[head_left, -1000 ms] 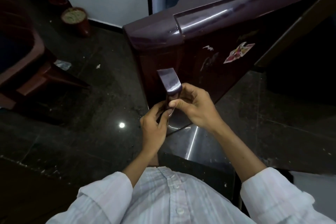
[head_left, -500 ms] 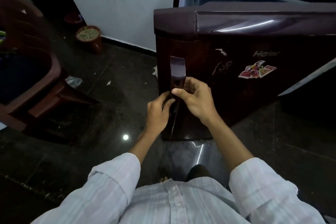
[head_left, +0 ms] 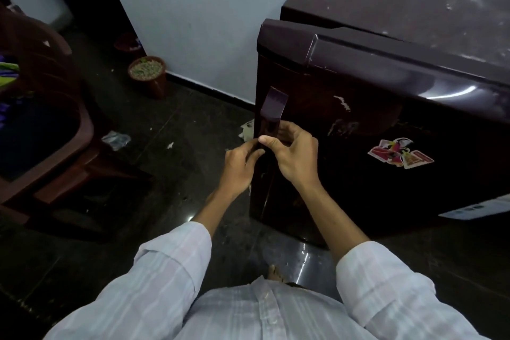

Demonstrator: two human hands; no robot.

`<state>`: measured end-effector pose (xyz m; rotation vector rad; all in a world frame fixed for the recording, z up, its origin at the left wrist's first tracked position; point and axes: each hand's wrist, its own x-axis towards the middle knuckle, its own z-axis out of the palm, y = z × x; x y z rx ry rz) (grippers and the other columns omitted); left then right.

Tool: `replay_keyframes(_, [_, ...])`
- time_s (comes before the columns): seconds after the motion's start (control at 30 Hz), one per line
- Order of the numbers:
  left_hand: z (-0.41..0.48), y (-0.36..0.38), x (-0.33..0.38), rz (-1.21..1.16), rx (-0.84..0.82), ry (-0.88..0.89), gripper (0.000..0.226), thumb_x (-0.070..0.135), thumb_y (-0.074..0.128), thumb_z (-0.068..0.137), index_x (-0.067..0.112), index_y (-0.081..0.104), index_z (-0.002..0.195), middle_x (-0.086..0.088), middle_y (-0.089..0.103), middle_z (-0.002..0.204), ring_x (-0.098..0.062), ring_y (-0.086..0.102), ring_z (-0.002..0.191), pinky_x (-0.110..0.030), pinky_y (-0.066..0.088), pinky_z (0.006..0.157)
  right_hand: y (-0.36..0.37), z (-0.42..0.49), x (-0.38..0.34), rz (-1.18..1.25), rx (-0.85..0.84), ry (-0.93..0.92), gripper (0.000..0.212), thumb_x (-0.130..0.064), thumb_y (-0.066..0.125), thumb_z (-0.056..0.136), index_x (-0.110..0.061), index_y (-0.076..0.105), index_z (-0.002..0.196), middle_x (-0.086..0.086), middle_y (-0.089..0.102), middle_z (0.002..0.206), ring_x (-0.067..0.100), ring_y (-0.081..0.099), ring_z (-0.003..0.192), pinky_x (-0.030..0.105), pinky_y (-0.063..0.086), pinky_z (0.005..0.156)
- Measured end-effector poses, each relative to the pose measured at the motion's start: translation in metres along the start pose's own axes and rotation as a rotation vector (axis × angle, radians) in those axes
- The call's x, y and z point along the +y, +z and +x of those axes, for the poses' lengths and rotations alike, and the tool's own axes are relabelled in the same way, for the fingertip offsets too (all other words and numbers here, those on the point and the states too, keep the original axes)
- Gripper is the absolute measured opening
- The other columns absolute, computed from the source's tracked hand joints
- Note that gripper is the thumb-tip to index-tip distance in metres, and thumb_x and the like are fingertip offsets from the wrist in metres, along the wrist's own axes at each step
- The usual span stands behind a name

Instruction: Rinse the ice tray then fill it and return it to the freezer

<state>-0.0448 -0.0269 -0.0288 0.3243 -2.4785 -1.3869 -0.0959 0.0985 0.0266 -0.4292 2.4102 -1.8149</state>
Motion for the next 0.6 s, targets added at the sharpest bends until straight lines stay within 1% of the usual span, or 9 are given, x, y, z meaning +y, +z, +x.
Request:
replay_keyframes(0.1, [0.015,0.002,-0.003,-0.003,-0.013,0.012,0.024,0.007,0.057,0.099,0.006,0.066,0.121,0.003,0.069,0.091,0.006,0.061,0.077,-0.004,0.042,0.068,-0.001,0.014,0.001,-0.017,-0.002,0.004,0.035,-0.02,0.082,0.081,-0.008,0.071,0.113,-0.009,0.072,0.097,-0.01,0.067,0.089,0.005,0.049,0.078])
replay_keyframes(0.2, [0.022,0.005,-0.01,-0.01,-0.012,0.045,0.025,0.009,0.058,0.098,0.005,0.066,0.122,0.0,0.071,0.091,0.008,0.059,0.07,-0.004,0.041,0.066,-0.004,0.024,0.002,-0.038,-0.028,0.047,0.04,-0.024,0.085,0.077,-0.011,0.072,0.113,-0.007,0.074,0.1,-0.002,0.068,0.094,0.008,0.051,0.081])
replay_keyframes(0.3, [0.025,0.005,-0.016,0.007,-0.013,0.085,0.026,0.01,0.058,0.098,0.005,0.067,0.122,-0.003,0.072,0.086,0.008,0.058,0.063,-0.008,0.042,0.061,-0.002,0.021,0.0,-0.051,0.008,0.059,0.037,-0.023,0.086,0.077,-0.014,0.071,0.11,-0.012,0.072,0.095,-0.005,0.067,0.091,0.008,0.051,0.081])
replay_keyframes(0.37, [0.022,0.004,-0.014,0.004,0.0,0.117,0.027,0.008,0.058,0.098,0.003,0.066,0.124,0.0,0.07,0.085,0.009,0.059,0.065,-0.006,0.043,0.062,0.003,0.015,-0.003,-0.029,0.06,0.052,0.035,-0.019,0.084,0.078,-0.014,0.071,0.11,-0.014,0.071,0.093,-0.008,0.068,0.091,0.009,0.052,0.081])
replay_keyframes(0.43, [0.018,0.002,-0.011,-0.013,-0.011,0.141,0.028,0.009,0.057,0.099,0.004,0.065,0.126,-0.003,0.073,0.094,0.005,0.063,0.077,-0.006,0.046,0.07,0.01,0.008,-0.003,-0.033,0.114,0.028,0.033,-0.016,0.081,0.081,-0.011,0.071,0.112,-0.011,0.073,0.096,-0.005,0.069,0.092,0.013,0.054,0.083])
replay_keyframes(0.47, [0.018,0.001,-0.01,-0.032,-0.02,0.137,0.029,0.011,0.056,0.1,0.006,0.065,0.127,-0.005,0.074,0.1,-0.002,0.066,0.085,-0.011,0.051,0.076,0.013,0.005,-0.003,-0.051,0.146,0.018,0.032,-0.016,0.079,0.084,-0.009,0.071,0.114,-0.008,0.074,0.098,-0.003,0.069,0.093,0.015,0.055,0.085])
replay_keyframes(0.5, [0.014,-0.002,-0.005,-0.044,-0.04,0.112,0.03,0.013,0.054,0.101,0.009,0.064,0.128,-0.006,0.074,0.105,-0.009,0.068,0.093,-0.02,0.055,0.082,0.016,-0.001,-0.005,-0.081,0.168,0.001,0.03,-0.015,0.076,0.087,-0.008,0.07,0.116,-0.006,0.074,0.1,-0.003,0.069,0.093,0.016,0.055,0.086])
replay_keyframes(0.53, [0.01,-0.002,-0.007,-0.068,-0.048,0.101,0.031,0.015,0.053,0.101,0.011,0.062,0.131,-0.005,0.074,0.109,-0.014,0.069,0.099,-0.028,0.055,0.087,0.019,-0.008,-0.001,-0.114,0.183,-0.028,0.028,-0.014,0.071,0.091,-0.007,0.069,0.118,-0.005,0.074,0.103,-0.004,0.069,0.094,0.015,0.054,0.087])
replay_keyframes(0.6, [0.004,-0.001,-0.004,-0.053,-0.058,0.1,0.038,0.022,0.051,0.102,0.015,0.055,0.14,-0.005,0.07,0.122,-0.017,0.066,0.111,-0.034,0.054,0.095,0.025,-0.023,-0.002,-0.239,0.229,-0.072,0.027,-0.016,0.061,0.098,-0.007,0.065,0.124,0.0,0.072,0.11,-0.003,0.065,0.098,0.008,0.049,0.087])
